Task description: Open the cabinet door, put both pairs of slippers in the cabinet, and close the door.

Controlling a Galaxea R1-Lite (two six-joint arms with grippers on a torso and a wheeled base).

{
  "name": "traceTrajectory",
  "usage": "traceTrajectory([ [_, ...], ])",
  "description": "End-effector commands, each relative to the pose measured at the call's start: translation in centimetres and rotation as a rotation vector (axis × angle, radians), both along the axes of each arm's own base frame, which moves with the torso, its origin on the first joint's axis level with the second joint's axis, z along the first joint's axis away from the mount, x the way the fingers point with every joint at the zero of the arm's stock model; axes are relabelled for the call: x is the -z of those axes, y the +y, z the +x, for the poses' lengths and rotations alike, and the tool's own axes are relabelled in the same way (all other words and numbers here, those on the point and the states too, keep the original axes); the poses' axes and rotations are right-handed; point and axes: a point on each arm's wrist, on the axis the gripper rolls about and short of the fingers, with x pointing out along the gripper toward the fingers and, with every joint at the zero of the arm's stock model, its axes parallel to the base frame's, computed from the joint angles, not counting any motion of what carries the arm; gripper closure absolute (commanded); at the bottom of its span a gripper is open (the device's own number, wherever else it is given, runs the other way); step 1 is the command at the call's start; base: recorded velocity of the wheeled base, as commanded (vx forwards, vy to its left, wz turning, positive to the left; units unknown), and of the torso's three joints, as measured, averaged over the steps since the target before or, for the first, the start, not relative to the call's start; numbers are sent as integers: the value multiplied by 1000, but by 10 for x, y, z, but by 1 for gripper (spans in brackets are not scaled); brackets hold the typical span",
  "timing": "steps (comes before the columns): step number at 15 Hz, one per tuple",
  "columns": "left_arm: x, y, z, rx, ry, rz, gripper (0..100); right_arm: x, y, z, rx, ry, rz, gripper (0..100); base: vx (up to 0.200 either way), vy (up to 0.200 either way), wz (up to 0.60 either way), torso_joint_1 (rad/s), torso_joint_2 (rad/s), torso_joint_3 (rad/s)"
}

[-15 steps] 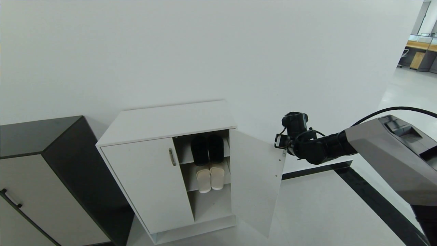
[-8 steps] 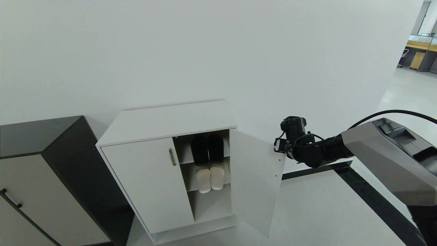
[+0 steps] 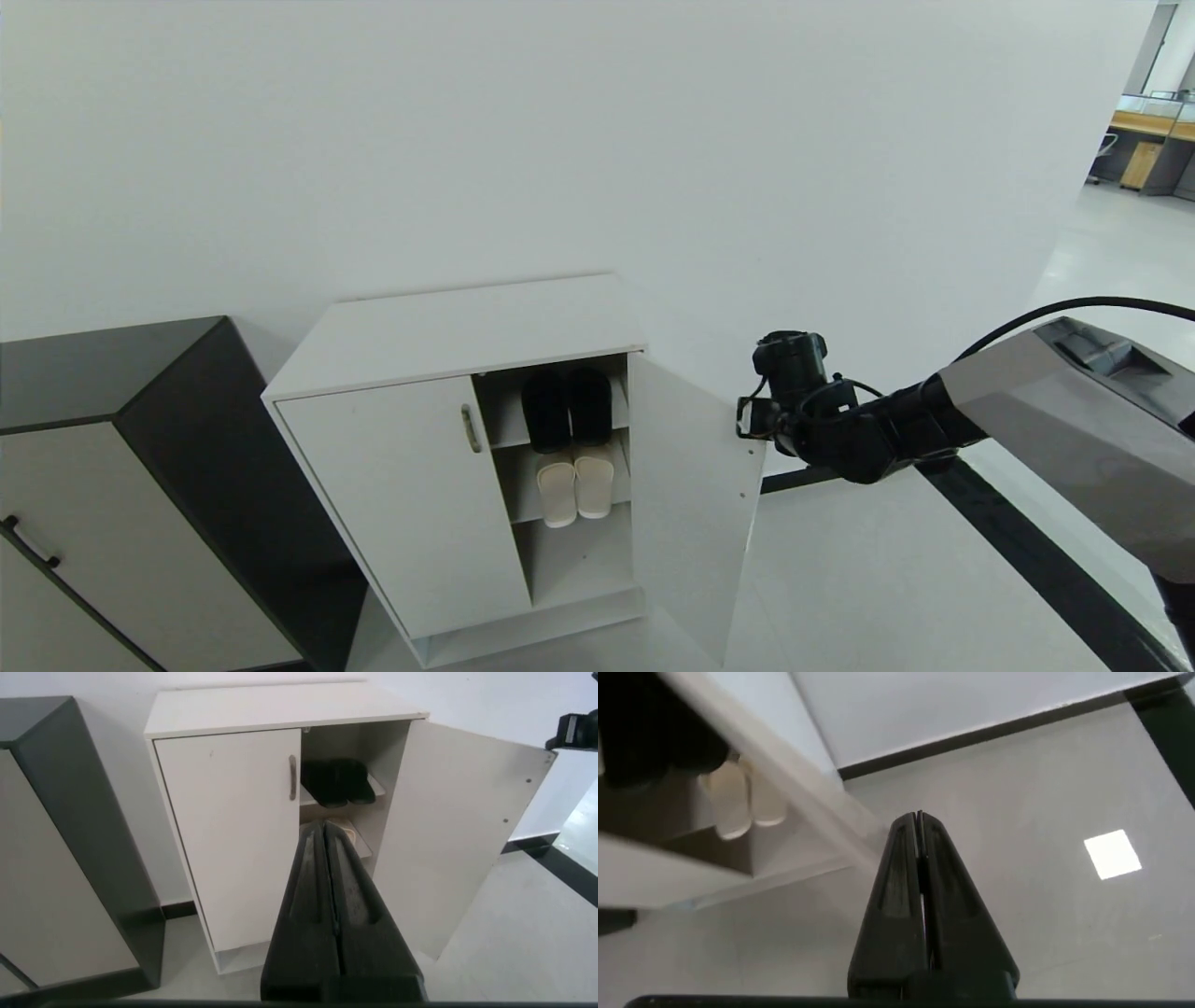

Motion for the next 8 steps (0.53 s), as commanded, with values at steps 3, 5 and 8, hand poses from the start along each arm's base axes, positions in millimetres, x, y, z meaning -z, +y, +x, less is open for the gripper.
traceTrajectory([
  [3, 0, 0, 0, -1, -1, 0, 100, -22, 34, -55, -143, -38, -10, 100, 0, 0, 0, 0, 0, 0],
  [5, 0, 0, 0, -1, -1, -2, 100, -33, 36, -70, -168, -49, -5, 100, 0, 0, 0, 0, 0, 0],
  [8, 0, 0, 0, -1, 0, -2, 100, -34, 31, -72, -187, -91, -18, 100, 0, 0, 0, 0, 0, 0],
])
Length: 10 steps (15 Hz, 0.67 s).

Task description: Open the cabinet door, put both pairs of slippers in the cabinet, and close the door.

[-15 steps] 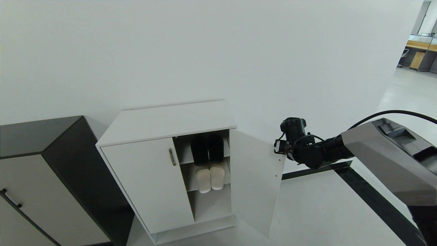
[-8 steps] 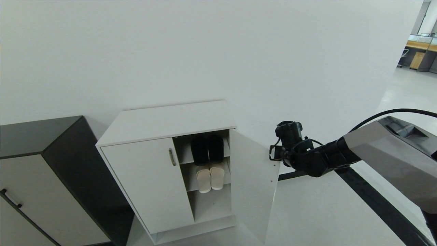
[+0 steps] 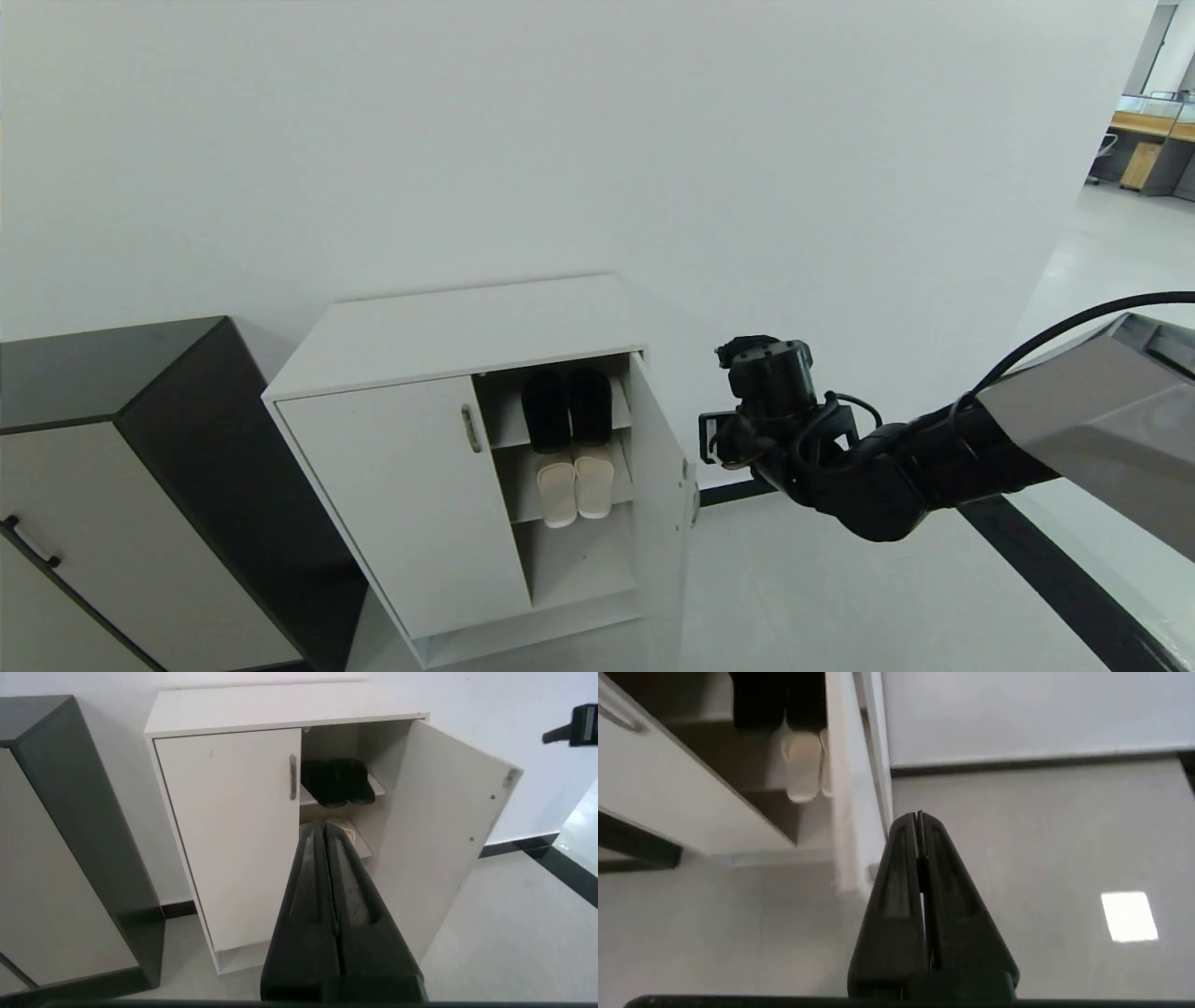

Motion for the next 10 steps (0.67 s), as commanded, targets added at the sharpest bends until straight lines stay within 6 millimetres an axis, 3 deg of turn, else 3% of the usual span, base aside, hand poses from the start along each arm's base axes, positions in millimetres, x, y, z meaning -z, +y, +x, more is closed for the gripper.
traceTrajectory([
  [1, 0, 0, 0, -1, 0, 0, 100, 0, -8, -4, -6, -29, -21, 100, 0, 0, 0, 0, 0, 0],
  [8, 0, 0, 0, -1, 2, 0, 100, 9, -10, -7, -36, -56, -82, 100, 0, 0, 0, 0, 0, 0],
  [10, 0, 0, 0, -1, -2, 0, 100, 10, -8, -10, -48, -52, -90, 100, 0, 0, 600, 2, -2, -2],
])
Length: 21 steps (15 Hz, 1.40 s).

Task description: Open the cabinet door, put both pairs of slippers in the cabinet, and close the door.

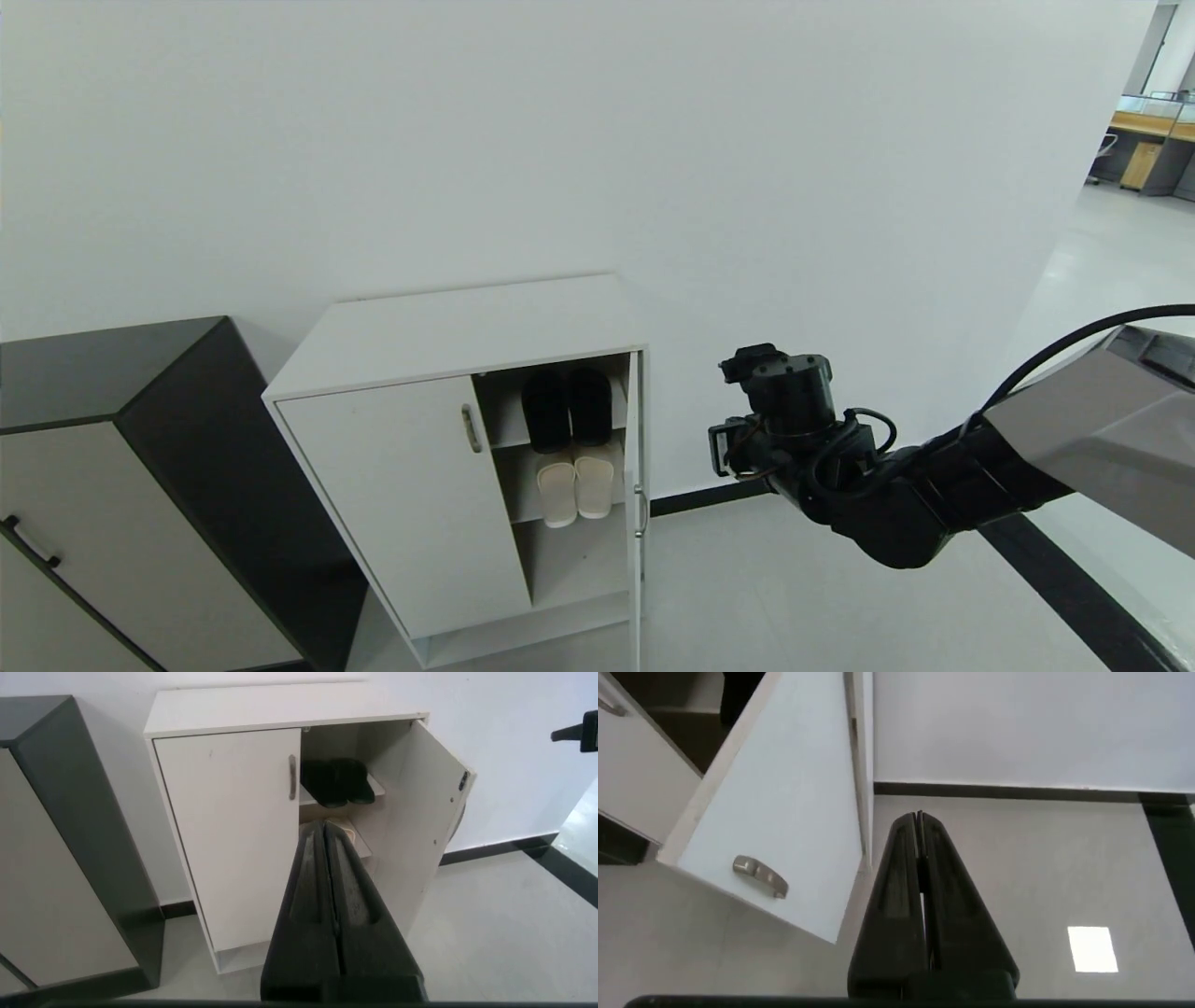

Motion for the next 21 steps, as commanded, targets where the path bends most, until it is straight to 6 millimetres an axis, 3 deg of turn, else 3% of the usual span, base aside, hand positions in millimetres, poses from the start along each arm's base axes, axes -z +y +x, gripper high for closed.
traceTrajectory([
  [1, 0, 0, 0, -1, 0, 0, 100, 0, 1, -2, -5, 2, -1, 100, 0, 0, 600, 2, 2, 7],
  [5, 0, 0, 0, 1, 0, 0, 100, 5, 0, -3, -7, 13, -15, 100, 0, 0, 600, 8, 4, 2],
  [10, 0, 0, 0, -1, -2, 0, 100, 12, -3, -1, -6, 12, -58, 100, 0, 0, 0, 0, 0, 0],
  [17, 0, 0, 0, -1, 0, 1, 100, 18, -46, 9, 49, 31, -209, 100, 0, 0, 0, 0, 0, 0],
  [21, 0, 0, 0, 1, -2, 1, 100, 23, -53, 12, 67, 48, -249, 100, 0, 0, 0, 0, 0, 0],
])
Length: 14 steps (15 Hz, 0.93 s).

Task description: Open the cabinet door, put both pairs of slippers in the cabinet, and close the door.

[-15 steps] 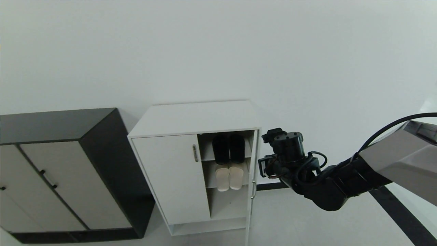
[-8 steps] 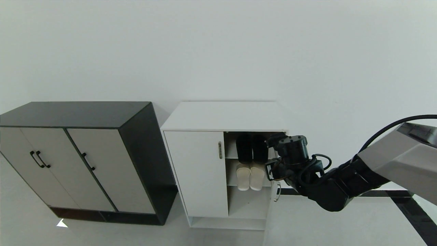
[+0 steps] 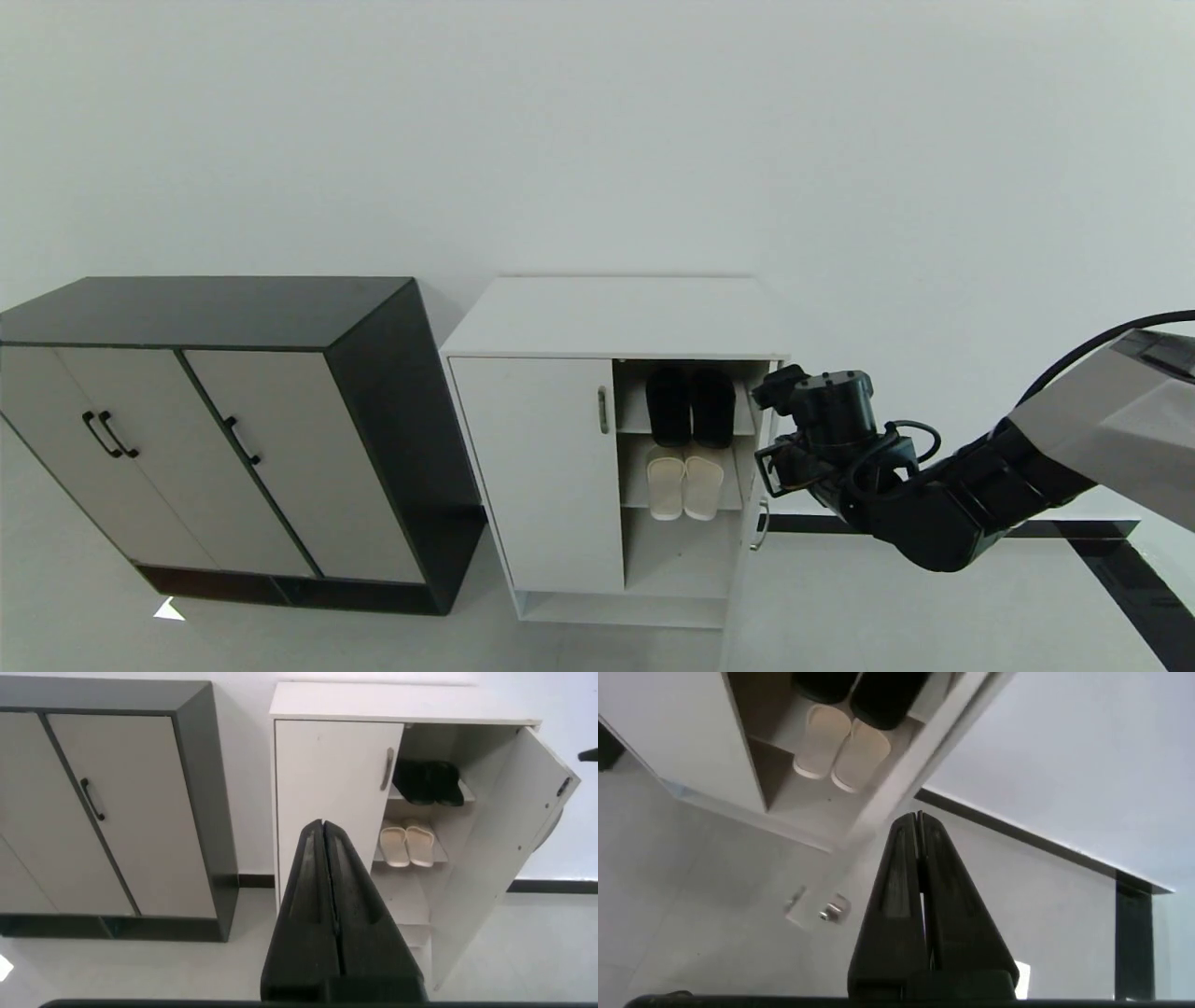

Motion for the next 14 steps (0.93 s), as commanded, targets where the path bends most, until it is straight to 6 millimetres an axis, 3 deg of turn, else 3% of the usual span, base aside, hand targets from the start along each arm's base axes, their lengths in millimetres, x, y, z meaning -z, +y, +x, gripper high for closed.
traceTrajectory([
  [1, 0, 0, 0, -2, 0, 0, 100, 7, -3, 3, 11, 17, -11, 100, 0, 0, 0, 0, 0, 0],
  [6, 0, 0, 0, -2, -2, 0, 100, 37, 8, 11, -2, 65, -33, 100, 0, 0, 0, 0, 0, 0],
  [14, 0, 0, 0, -2, 2, -2, 100, 29, 30, 24, -49, -67, 177, 100, 0, 0, 0, 0, 0, 0],
])
